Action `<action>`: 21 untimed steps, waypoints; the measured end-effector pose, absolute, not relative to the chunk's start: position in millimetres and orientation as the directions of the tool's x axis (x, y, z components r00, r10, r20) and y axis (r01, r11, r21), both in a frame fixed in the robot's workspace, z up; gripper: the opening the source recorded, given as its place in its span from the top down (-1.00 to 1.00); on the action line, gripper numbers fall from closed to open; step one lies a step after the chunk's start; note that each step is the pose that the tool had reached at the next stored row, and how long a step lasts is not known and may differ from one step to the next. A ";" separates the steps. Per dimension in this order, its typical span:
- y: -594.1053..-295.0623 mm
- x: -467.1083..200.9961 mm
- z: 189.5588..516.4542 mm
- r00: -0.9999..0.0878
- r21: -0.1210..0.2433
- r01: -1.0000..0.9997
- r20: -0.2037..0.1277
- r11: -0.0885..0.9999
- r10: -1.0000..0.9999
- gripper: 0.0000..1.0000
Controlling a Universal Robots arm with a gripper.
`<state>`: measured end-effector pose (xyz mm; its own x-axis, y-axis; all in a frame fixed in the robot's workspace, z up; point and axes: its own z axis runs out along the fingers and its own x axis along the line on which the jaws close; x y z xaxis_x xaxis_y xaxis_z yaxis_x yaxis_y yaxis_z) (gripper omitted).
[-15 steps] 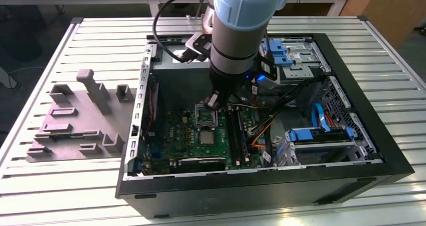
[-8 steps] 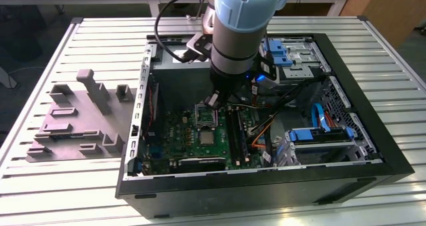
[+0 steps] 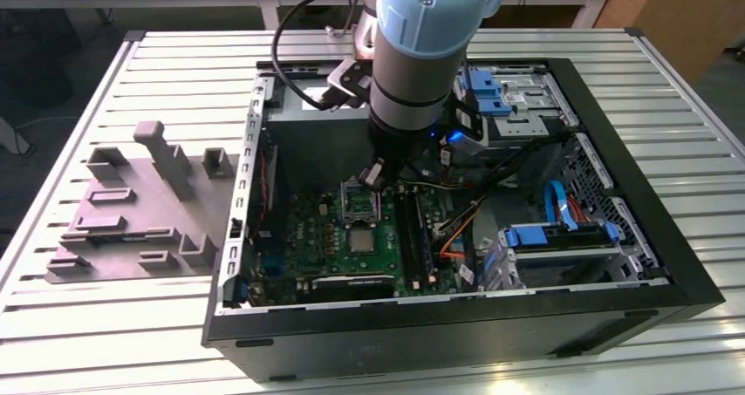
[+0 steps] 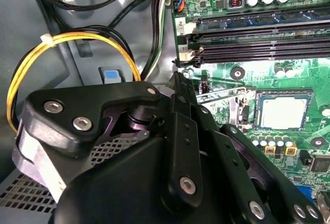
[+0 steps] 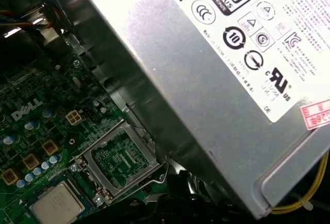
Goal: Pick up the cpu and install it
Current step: 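Close the cpu cover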
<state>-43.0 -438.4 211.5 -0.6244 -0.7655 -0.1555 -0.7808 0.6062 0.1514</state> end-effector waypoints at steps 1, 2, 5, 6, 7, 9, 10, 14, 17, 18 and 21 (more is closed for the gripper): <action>-438.1 -43.0 211.3 -0.624 0.151 -0.781 -0.155 0.606 -0.766 0.79; -437.9 -43.0 211.0 -0.624 0.152 -0.781 -0.156 0.606 -0.766 0.79; -437.2 -43.0 210.0 -0.624 0.152 -0.781 -0.157 0.606 -0.765 0.79; -436.8 -43.0 209.4 -0.624 0.153 -0.781 -0.157 0.606 -0.765 0.79; -436.5 -43.0 208.9 -0.624 0.153 -0.781 -0.158 0.606 -0.765 0.79; -436.0 -43.0 207.7 -0.624 0.154 -0.781 -0.159 0.605 -0.765 0.79; -435.8 -43.0 207.0 -0.624 0.155 -0.781 -0.160 0.605 -0.765 0.79; -435.0 -43.0 204.7 -0.624 0.155 -0.781 -0.160 0.605 -0.765 0.79; -434.5 -43.0 204.6 -0.625 0.154 -0.780 -0.155 0.606 -0.765 0.79; -434.4 -43.0 204.6 -0.625 0.153 -0.780 -0.152 0.606 -0.766 0.79; -432.8 -43.2 204.6 -0.625 0.138 -0.780 -0.131 0.610 -0.769 0.79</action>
